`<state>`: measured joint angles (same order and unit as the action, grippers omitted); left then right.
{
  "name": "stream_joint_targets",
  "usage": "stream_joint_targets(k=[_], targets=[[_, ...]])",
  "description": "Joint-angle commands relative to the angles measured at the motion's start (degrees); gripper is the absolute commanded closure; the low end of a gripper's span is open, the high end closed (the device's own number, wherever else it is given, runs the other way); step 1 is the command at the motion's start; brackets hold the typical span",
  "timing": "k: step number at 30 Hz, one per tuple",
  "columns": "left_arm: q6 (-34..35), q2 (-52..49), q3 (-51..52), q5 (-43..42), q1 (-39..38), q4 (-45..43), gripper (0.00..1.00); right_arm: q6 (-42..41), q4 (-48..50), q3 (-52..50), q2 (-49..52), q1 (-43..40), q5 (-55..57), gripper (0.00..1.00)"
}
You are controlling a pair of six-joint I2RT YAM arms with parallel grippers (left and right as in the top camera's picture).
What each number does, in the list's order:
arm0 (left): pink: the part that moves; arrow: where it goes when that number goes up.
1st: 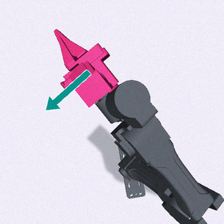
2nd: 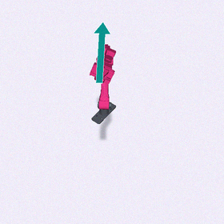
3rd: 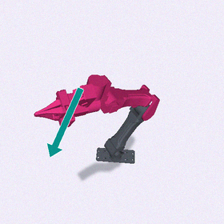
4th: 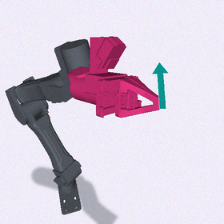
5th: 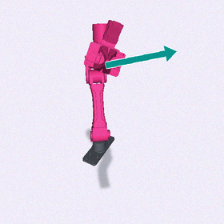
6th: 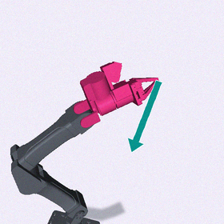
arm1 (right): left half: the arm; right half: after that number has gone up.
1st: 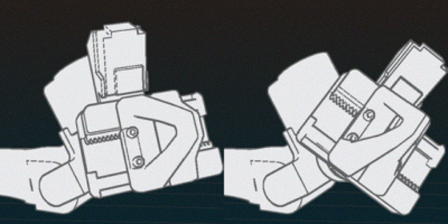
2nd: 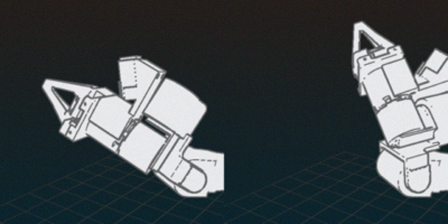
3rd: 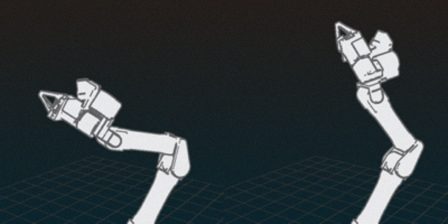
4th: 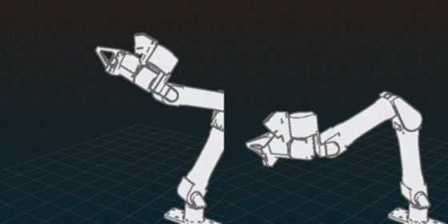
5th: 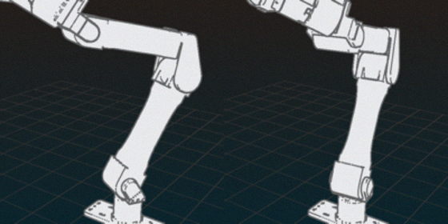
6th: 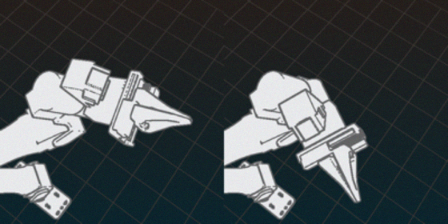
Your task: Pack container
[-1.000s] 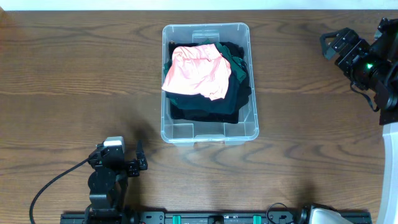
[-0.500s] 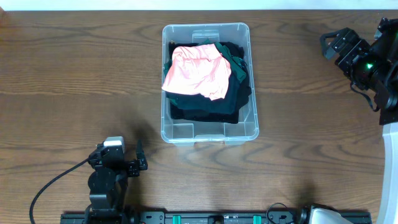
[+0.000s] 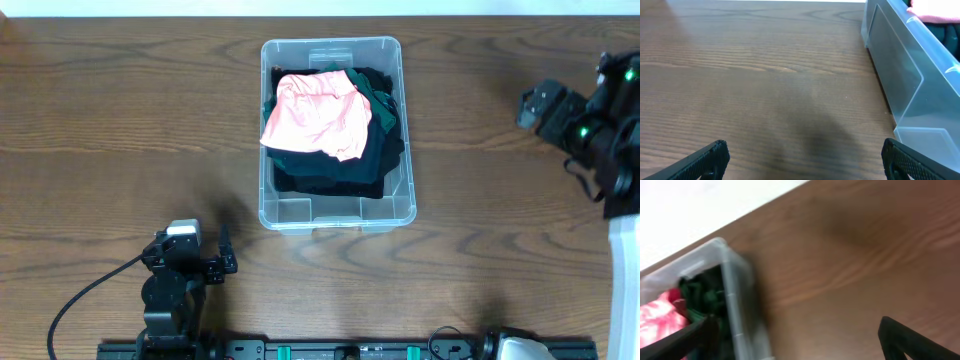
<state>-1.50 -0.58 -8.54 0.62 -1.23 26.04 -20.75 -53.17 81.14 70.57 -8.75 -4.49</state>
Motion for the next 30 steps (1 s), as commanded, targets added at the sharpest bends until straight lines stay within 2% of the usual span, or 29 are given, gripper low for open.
stream_joint_targets(k=[1, 6, 11, 22, 30], targets=[[0.3, 0.3, 1.1, -0.2, 0.2, 0.0, 0.02, 3.7, 4.9, -8.0, -6.3, 1.6, 13.6, 0.01], [0.3, 0.3, 1.1, -0.2, 0.2, 0.0, 0.02, 3.7, 20.2, -24.6, -16.6, 1.6, 18.4, 0.01], [0.3, 0.3, 1.1, -0.2, 0.2, 0.0, 0.02, 3.7, 27.4, -41.0, -28.3, 1.6, 21.0, 0.01], [0.3, 0.3, 1.1, -0.2, 0.2, 0.0, 0.02, 3.7, 30.3, -66.2, -51.5, 1.7, 20.7, 0.01], [0.3, 0.3, 1.1, -0.2, 0.2, 0.0, 0.02, 3.7, 30.3, -74.5, -63.8, 1.7, 20.6, 0.01]])
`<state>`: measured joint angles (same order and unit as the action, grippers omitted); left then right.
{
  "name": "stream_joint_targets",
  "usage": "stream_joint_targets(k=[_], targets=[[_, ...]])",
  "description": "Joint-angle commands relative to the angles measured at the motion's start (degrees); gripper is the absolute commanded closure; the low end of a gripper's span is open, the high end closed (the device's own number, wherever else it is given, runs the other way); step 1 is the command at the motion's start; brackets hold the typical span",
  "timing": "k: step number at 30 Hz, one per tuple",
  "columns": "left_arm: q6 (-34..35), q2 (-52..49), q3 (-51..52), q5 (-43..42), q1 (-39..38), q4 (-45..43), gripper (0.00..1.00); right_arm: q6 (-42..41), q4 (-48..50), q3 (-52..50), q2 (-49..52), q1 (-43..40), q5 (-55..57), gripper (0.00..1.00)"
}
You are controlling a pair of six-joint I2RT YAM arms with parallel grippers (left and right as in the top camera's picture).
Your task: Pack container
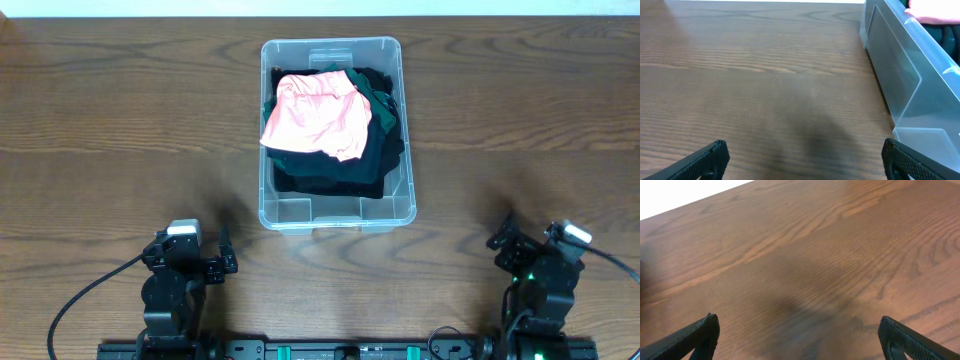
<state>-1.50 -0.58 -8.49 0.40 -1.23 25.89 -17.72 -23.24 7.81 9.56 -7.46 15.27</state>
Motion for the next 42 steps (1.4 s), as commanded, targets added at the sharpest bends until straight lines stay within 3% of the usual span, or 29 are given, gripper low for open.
stream_joint_targets(k=[1, 11, 42], targets=[[0.3, 0.3, 1.0, 0.1, 0.2, 0.1, 0.02, 0.7, 0.4, -1.1, -3.5, 0.4, 0.9, 0.01], [0.3, 0.3, 1.0, 0.0, 0.2, 0.1, 0.02, 1.7, 0.5, -1.1, -9.4, 0.4, 0.8, 0.01], [0.3, 0.3, 1.0, 0.0, 0.2, 0.1, 0.02, 1.7, 0.7, -1.1, -9.2, 0.6, 0.8, 0.01]])
